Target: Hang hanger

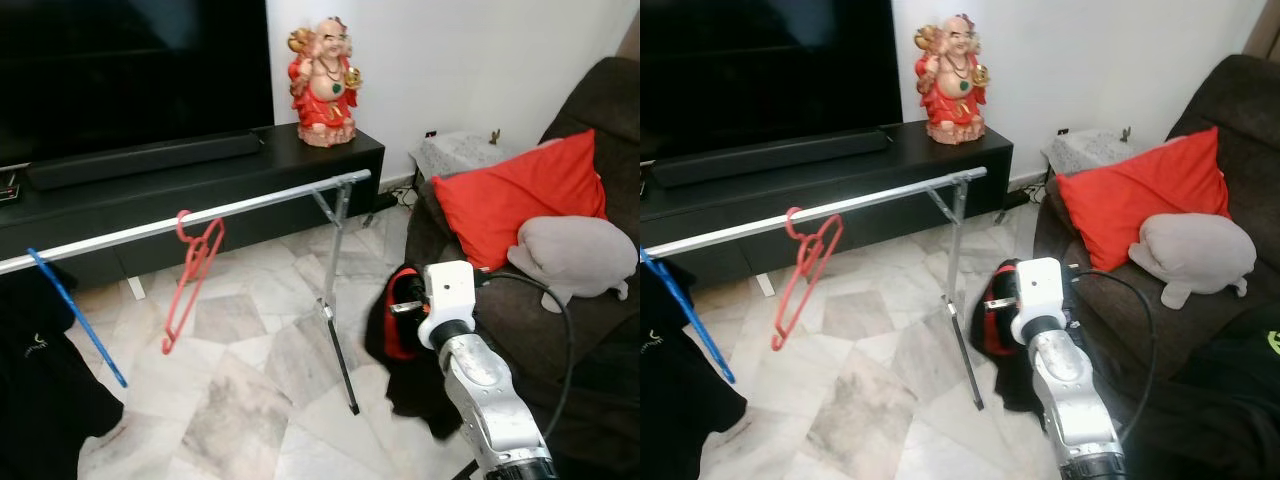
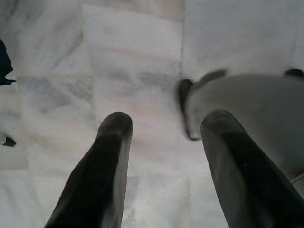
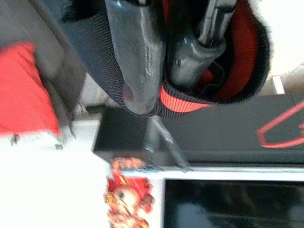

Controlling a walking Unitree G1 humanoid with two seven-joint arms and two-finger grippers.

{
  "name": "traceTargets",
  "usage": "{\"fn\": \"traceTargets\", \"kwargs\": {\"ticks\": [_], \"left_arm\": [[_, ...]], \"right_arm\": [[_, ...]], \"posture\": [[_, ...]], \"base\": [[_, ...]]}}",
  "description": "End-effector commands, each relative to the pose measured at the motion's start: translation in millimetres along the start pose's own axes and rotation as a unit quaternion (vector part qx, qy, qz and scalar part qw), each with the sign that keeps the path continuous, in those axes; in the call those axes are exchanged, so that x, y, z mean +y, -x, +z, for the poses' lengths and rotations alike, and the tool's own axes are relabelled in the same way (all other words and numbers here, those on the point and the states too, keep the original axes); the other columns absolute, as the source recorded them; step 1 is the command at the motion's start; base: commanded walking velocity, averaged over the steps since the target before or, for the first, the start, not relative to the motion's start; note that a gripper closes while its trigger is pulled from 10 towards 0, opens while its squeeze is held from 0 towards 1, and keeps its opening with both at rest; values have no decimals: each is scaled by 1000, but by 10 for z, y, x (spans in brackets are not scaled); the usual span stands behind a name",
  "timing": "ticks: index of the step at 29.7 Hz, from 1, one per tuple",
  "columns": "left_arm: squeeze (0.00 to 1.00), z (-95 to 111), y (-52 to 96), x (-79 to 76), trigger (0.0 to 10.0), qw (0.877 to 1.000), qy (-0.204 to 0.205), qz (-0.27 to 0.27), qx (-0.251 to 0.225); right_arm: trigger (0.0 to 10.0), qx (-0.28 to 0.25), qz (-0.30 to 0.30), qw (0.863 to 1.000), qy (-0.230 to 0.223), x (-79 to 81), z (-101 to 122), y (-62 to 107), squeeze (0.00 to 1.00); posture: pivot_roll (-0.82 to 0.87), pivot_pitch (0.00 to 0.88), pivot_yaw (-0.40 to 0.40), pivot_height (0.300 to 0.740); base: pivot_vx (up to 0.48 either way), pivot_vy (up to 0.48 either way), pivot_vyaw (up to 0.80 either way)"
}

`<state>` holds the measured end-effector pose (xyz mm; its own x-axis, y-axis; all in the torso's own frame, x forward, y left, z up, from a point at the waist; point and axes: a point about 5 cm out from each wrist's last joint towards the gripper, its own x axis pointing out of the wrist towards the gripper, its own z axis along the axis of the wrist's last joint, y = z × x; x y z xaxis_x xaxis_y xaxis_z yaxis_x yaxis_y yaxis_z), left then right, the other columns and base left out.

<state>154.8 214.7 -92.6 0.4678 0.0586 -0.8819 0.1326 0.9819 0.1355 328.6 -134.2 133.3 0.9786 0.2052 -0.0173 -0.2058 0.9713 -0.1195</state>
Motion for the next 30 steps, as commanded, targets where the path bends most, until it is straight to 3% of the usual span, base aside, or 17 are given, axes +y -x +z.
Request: {"fn": "traceTargets", "kwargs": {"ticks": [1,10,13,18,26,30], "left_arm": [[0,-58,13,55,10000,1000,-8,7,11],[0,-57,13,60,10000,1000,-9,9,10],[0,-49,12,59,10000,1000,-11,11,7],[0,-14,12,56,10000,1000,-6,23,-13],[0,58,28,66,10000,995,43,52,-73],[0,90,38,66,10000,993,46,58,-96]], "right_arm": [[10000,-47,42,998,15,177,204,-49,0],[10000,-42,41,998,4,196,172,-54,0],[10000,3,-8,1000,-16,79,13,-60,0],[10000,133,-107,984,-55,-186,-500,55,0],[10000,203,-126,965,-105,-131,-903,200,0],[10000,216,-126,961,-118,-115,-995,223,0]], "posture": [[104,0,-20,740],[107,0,-17,740],[108,0,-19,740],[122,0,-24,740],[138,16,-21,740],[147,20,-21,740]], "base": [[0,0,800],[0,0,800],[0,0,173],[0,0,0],[0,0,0],[0,0,0]]}}
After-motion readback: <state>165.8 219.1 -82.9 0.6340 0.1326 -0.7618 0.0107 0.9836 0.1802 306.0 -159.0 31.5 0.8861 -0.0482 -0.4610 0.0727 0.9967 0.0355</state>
